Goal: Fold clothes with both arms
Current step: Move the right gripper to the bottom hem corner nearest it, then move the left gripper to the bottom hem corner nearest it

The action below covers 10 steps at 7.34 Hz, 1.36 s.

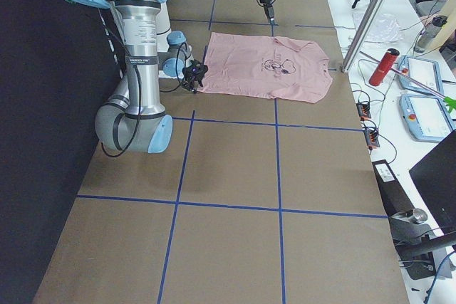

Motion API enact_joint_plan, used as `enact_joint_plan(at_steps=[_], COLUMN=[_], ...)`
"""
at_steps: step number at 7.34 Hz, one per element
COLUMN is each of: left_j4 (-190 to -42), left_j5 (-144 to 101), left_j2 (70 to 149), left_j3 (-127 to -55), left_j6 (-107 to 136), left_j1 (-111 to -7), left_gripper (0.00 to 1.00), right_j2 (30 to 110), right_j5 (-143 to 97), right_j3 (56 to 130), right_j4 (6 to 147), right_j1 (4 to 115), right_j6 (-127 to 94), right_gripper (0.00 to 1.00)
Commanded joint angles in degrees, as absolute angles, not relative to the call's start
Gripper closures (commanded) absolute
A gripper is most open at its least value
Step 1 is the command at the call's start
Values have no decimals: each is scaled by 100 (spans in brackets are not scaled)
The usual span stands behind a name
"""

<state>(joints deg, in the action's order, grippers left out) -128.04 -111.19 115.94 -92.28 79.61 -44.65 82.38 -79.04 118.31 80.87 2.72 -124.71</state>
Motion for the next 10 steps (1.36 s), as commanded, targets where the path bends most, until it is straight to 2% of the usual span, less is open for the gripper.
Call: enact_joint_plan(at_steps=[1,4,5,6,8,10], left_j4=[-12797,-12788,-12771,-12736,-12457,-12095], left_j5=[-11109,-10900,-10846,-10794,-10400,-9565], left_j2=[11593,11330,10972,10247,9084,8965], left_j3=[-9229,-9412,-9831,-10531,-11649,-11751], left_j6=[7972,7998,8207,8487,9239,10146], left_j1=[-4465,-4447,-4308,-4020,-3021,-1771], left_gripper=[24,23,23,23,21,21], right_j2=[8244,8288,8279,8279,8288,8288], right_j5=[-7901,-7919,-7928,-7936,-7945,-7937], right_j3=[11839,12040,12137,12164,12173,12182], right_j4=[8095,8095,8095,8095,8095,8095], right_j1=[290,378,387,387,387,404], right_j6=[-12463,-12463,-12463,-12445,-12428,-12428], right_gripper=[100,100,100,100,100,100])
